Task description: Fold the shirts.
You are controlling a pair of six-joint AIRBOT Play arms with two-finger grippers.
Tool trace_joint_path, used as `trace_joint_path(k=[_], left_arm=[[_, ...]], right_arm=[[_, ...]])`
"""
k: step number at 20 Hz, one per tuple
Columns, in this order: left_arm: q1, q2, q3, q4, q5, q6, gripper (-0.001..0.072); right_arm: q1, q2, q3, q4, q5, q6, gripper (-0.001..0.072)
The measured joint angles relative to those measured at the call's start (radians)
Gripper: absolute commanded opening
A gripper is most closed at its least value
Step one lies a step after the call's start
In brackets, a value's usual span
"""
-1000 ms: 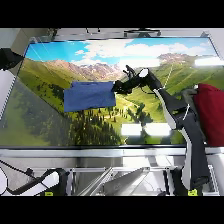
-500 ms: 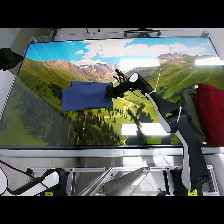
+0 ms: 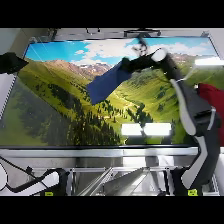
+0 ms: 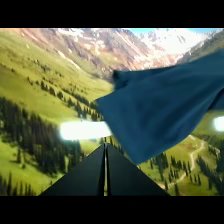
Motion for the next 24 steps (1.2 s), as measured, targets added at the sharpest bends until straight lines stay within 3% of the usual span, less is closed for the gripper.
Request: trace_joint_path(k=[4,8,11,16,22,23,24], left_arm=[[-0.029,-0.043,0.0,-0.001,-0.021,-0.001,0.0021],[-0.094,-0.077,0.0,-0.001,-0.027,-0.002,0.0021],[-0.152,-0.1,0.0,-0.001,-0.029,-0.002,0.0021],[-0.235,-0.145,0.0,-0.001,-0.031,0.0,0.0021],[-0.306,-0.193,0.0,-0.001,-0.034,0.005,0.0021],[-0.314,-0.197,0.0,-0.001,-0.034,0.005,0.0021],[-0.32,-0.199,0.0,-0.001,-0.034,0.005,0.0021]], right_arm=[[-0.283,0.182,0.0,-0.068,0.06,0.124,0.0013],[-0.578,0.336,-0.018,-0.229,0.284,0.314,0.0011],[-0.747,0.454,-0.1,-0.409,0.484,0.389,0.0011],[-0.929,0.657,-0.443,-0.629,0.639,0.385,0.0014],[-1.029,0.775,-0.854,-0.711,0.568,0.261,0.0018],[-1.034,0.781,-0.896,-0.714,0.558,0.245,0.006],[-1.037,0.785,-0.933,-0.723,0.552,0.231,0.037]])
